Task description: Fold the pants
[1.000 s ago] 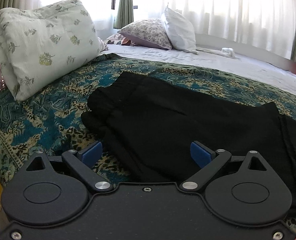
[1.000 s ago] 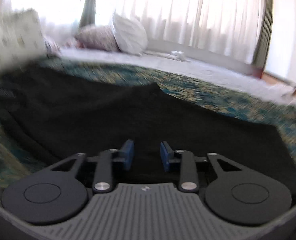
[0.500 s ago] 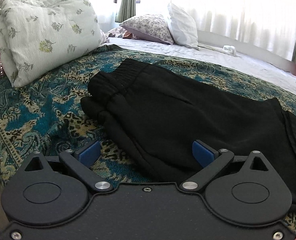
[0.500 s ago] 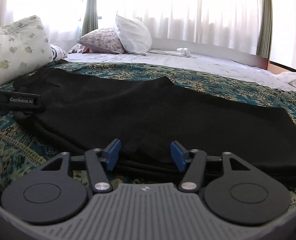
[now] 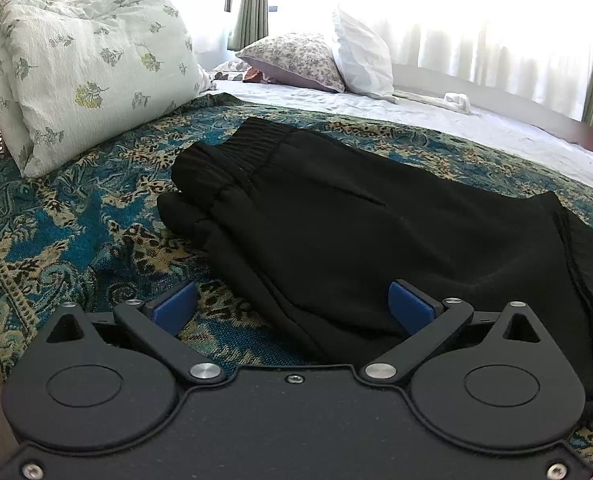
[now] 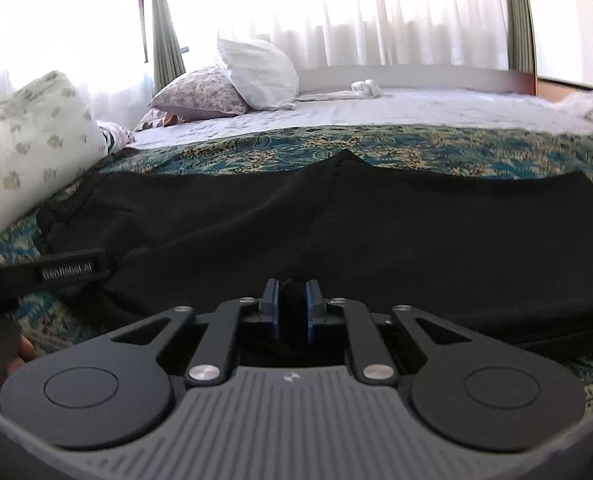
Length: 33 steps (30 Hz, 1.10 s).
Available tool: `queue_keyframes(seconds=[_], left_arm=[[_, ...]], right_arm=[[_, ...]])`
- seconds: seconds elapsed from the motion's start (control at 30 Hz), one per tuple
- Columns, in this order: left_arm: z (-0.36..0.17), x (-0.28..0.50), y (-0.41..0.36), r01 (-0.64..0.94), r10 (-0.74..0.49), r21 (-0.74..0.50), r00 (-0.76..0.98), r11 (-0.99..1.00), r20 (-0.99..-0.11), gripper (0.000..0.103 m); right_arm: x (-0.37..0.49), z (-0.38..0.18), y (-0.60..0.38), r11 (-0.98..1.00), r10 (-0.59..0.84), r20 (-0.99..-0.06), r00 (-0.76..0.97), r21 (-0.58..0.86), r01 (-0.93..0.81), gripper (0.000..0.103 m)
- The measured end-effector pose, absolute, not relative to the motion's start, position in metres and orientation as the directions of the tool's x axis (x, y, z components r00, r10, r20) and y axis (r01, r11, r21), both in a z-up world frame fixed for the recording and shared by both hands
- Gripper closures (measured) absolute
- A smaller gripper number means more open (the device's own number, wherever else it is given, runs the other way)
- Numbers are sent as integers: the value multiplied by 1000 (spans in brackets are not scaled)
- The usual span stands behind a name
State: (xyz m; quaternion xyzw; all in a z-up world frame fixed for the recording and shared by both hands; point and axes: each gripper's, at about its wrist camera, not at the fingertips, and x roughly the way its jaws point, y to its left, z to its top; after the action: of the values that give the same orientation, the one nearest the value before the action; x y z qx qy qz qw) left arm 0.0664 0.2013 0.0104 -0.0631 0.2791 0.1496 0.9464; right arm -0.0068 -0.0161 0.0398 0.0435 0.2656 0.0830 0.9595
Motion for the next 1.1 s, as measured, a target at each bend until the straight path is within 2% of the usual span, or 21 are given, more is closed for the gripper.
queue_keyframes(seconds=[0.13, 0.17, 0.23, 0.37, 0.5, 0.6, 0.73, 0.8, 0.9, 0.97, 1.1], left_arm=[[15, 66, 205, -318, 234, -57, 796, 946, -558, 0], [18, 66, 207, -322, 231, -69, 797, 944, -558, 0], [23, 66, 213, -337, 231, -99, 801, 936, -552, 0], [35, 69, 224, -374, 265, -114, 811, 921, -522, 0], [39, 82, 241, -431, 312, -119, 793, 895, -523, 0], [36, 93, 258, -471, 312, -172, 774, 865, -551, 0], [29, 108, 281, -505, 271, -271, 758, 819, -593, 0], [26, 113, 285, -508, 272, -278, 759, 815, -591, 0], [23, 123, 286, -512, 280, -259, 750, 819, -599, 0], [22, 128, 283, -510, 283, -245, 747, 824, -602, 0], [21, 135, 277, -494, 276, -223, 744, 840, -608, 1]], right_arm=[[-9, 37, -15, 982, 190, -487, 852, 100, -162, 82], [-10, 38, -16, 979, 202, -483, 852, 100, -176, 63], [-11, 38, -19, 976, 218, -486, 847, 113, -186, 52], [-15, 40, -26, 971, 236, -469, 851, 155, -184, 46], [-22, 50, -35, 974, 204, -405, 891, 172, -144, 38], [-23, 55, -41, 989, 124, -376, 918, 124, -83, 37], [-14, 50, -45, 1000, -14, -391, 920, 13, 20, 37], [-10, 45, -44, 998, -61, -413, 909, -52, 44, 36], [-2, 33, -40, 997, -38, -490, 871, -72, 3, 37], [-4, 30, -32, 993, -42, -470, 881, -118, -15, 45], [-1, 28, -22, 990, -6, -467, 884, -129, -61, 46]])
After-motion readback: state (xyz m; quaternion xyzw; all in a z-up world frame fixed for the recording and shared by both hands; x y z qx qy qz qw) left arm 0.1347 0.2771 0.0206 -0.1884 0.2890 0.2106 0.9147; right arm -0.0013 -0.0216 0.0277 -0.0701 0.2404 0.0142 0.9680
